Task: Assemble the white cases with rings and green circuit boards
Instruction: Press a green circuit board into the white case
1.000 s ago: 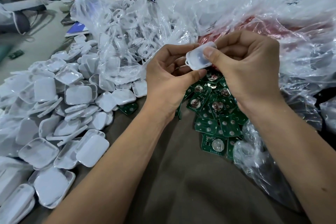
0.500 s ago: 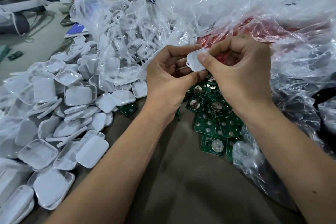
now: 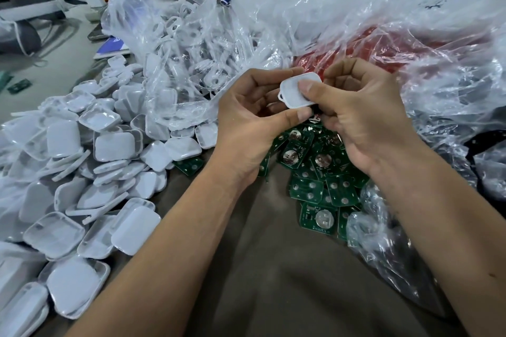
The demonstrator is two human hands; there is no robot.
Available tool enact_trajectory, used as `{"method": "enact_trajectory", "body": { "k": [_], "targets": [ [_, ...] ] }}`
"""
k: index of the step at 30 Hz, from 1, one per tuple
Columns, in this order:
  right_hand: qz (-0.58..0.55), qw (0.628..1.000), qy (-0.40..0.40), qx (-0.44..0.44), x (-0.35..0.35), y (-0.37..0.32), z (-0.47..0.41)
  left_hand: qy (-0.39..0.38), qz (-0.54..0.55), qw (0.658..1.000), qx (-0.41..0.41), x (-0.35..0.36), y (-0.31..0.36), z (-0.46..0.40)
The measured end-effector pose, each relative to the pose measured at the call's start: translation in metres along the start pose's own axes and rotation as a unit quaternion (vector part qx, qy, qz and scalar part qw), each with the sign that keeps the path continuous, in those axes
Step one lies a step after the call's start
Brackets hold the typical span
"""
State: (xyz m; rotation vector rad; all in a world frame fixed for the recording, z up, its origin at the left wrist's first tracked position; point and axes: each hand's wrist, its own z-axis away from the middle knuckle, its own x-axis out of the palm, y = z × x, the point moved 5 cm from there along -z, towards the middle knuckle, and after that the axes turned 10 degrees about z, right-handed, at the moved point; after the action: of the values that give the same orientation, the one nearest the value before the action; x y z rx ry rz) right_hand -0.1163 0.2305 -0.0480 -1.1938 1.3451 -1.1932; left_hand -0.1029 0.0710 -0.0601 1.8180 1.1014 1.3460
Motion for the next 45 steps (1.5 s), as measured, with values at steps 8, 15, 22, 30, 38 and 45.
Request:
{"method": "enact_trajectory", "body": {
  "k": [8, 15, 22, 30, 38, 45],
  "targets": [
    [0.082, 0.982, 0.04, -0.165, -0.017, -0.031, 0.002, 0.022, 0.101, 0.994, -0.047, -0.002, -0.002, -0.004],
    [0.282, 0.915, 0.043, -0.286, -0.003, -0.035, 0.011, 0.032, 0.151, 0.985, -0.07, -0.004, -0.001, -0.005],
    [0.297, 0.893, -0.013, -0.338, 0.008, -0.041, 0.018, 0.009, 0.295, 0.939, -0.179, 0.002, -0.003, -0.004],
    [0.265, 0.904, -0.005, -0.334, -0.005, -0.047, 0.014, -0.029, 0.356, 0.893, -0.274, 0.007, -0.003, 0.002],
    [0.291, 0.898, -0.078, -0.321, -0.006, -0.048, 0.013, -0.08, 0.311, 0.903, -0.285, 0.008, -0.008, 0.005],
    [0.317, 0.887, -0.101, -0.32, -0.004, -0.05, 0.015, -0.105, 0.297, 0.906, -0.282, 0.01, -0.008, 0.005]
  ]
}}
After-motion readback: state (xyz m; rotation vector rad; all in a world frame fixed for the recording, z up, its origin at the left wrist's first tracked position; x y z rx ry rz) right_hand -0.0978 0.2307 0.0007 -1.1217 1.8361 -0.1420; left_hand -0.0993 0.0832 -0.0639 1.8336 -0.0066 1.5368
